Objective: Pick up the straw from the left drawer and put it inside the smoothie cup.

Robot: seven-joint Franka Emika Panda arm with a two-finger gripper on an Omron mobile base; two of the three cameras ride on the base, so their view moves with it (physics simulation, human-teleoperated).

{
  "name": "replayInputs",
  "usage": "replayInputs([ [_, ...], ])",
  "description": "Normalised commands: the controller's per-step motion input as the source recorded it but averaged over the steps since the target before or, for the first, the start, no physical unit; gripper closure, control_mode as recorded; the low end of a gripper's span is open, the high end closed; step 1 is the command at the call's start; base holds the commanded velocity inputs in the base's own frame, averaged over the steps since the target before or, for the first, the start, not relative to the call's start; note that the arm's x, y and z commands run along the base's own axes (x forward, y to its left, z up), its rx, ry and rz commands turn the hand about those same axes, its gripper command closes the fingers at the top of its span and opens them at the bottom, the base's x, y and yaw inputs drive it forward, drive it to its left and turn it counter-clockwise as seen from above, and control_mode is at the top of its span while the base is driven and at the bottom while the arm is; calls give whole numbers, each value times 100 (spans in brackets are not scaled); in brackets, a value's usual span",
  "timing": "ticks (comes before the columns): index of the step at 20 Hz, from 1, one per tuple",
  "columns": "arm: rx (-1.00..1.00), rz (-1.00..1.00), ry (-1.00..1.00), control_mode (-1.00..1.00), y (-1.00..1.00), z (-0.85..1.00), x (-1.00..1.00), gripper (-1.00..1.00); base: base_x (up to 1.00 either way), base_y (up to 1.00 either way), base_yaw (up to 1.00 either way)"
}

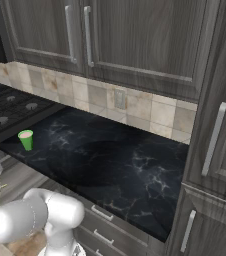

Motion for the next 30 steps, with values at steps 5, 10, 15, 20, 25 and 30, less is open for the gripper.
replayInputs([
  [5,-2,-2,14,-100,2,-27,28,-100,0,0,0],
  [10,-3,-2,10,-100,1,-22,14,-100,0,0,0],
  [15,-3,-1,8,-100,1,-36,3,-100,0,0,0],
  [20,-2,0,2,-100,7,-31,1,-100,0,0,0],
  [25,-2,0,0,-100,12,-35,8,-100,0,0,0],
  [30,-1,0,0,-100,23,-31,8,-100,0,0,0],
])
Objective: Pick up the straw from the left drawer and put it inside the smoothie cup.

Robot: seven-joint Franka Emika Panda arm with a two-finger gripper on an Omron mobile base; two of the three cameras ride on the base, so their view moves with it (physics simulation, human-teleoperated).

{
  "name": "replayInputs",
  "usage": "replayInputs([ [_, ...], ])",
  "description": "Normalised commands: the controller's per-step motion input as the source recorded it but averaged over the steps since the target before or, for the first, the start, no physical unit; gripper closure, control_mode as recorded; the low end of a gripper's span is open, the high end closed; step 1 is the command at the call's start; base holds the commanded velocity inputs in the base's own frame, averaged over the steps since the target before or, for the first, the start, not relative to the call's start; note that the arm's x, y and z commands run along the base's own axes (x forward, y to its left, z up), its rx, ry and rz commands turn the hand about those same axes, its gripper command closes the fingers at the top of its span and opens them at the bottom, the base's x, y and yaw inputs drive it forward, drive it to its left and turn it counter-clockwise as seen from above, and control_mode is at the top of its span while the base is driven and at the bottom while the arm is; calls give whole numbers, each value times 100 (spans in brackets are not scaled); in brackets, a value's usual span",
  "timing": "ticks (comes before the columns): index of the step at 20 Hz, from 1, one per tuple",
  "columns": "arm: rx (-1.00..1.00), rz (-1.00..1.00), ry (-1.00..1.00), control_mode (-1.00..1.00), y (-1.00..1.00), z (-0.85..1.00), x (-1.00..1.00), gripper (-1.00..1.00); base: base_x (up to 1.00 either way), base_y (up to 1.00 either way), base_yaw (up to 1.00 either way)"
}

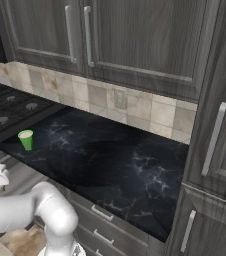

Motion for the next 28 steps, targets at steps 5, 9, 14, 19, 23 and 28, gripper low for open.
replayInputs([
  [5,0,0,0,-100,23,-38,3,-100,0,0,0],
  [9,0,0,0,-100,11,-43,7,-100,0,0,0],
  [14,0,0,0,-100,2,-35,19,-100,0,0,0],
  [19,-1,0,0,-100,1,-37,26,-100,0,0,0],
  [23,0,0,0,-100,0,-43,10,-100,0,0,0],
  [28,0,0,0,-100,0,-58,0,100,0,0,0],
])
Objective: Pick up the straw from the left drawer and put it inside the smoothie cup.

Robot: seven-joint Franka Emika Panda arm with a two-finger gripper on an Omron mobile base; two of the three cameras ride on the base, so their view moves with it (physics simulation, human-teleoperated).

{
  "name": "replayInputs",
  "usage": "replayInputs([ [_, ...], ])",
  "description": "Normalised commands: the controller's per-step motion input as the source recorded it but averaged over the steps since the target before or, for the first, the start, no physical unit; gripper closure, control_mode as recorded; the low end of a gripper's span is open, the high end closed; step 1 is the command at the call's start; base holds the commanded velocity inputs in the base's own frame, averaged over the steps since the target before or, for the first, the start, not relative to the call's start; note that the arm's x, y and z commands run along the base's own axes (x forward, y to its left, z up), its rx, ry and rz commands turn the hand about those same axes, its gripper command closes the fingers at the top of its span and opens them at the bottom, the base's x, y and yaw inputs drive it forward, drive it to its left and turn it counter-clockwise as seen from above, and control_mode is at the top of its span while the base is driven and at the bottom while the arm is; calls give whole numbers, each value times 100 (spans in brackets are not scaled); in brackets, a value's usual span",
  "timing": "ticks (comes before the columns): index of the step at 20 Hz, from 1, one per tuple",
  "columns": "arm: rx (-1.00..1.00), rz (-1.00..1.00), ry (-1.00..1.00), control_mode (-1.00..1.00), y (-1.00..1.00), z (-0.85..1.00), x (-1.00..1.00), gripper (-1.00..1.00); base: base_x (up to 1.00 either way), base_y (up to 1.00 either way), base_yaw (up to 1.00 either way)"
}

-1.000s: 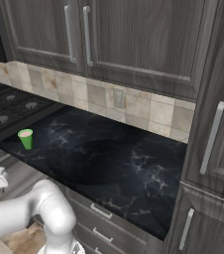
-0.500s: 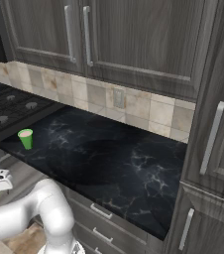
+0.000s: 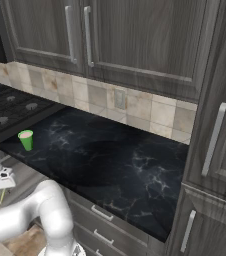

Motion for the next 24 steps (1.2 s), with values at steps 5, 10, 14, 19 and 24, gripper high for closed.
replayInputs([
  [5,0,0,-3,-100,-4,-62,0,100,0,0,0],
  [10,0,0,-7,-100,-10,-36,0,100,0,0,0],
  [14,0,0,-1,-100,0,-10,0,100,0,0,0],
  [19,0,0,0,-100,0,-1,-7,100,0,0,0],
  [24,0,0,-3,-100,2,19,-34,100,0,0,0],
])
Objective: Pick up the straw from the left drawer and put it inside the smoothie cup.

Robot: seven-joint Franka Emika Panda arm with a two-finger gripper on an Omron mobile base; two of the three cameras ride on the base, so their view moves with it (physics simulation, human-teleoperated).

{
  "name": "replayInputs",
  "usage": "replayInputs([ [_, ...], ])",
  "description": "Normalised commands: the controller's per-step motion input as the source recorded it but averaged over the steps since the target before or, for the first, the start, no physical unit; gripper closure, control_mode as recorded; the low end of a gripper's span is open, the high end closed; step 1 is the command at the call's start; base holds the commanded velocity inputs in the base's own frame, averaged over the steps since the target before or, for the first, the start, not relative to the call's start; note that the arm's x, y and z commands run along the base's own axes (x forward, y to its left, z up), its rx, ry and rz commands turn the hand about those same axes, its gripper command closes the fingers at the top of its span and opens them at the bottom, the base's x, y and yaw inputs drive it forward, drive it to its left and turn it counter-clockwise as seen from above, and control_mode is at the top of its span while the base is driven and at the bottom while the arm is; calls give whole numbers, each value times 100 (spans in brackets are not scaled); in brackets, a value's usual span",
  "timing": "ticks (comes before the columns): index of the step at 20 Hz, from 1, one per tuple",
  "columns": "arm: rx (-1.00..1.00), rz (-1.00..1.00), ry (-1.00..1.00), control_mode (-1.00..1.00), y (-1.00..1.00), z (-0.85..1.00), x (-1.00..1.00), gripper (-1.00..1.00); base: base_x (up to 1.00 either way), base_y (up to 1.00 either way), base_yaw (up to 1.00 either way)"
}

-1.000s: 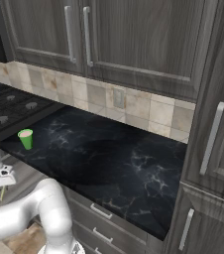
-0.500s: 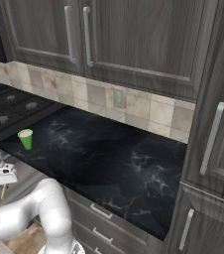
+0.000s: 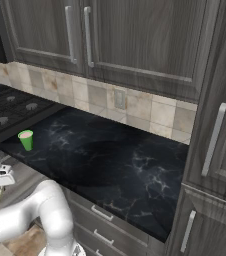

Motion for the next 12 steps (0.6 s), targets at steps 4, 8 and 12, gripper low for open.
replayInputs([
  [4,0,0,0,-100,1,55,-47,100,0,0,0],
  [8,0,1,-4,-100,0,92,-63,100,0,0,0],
  [12,0,7,-10,-100,2,100,-65,100,0,0,0],
])
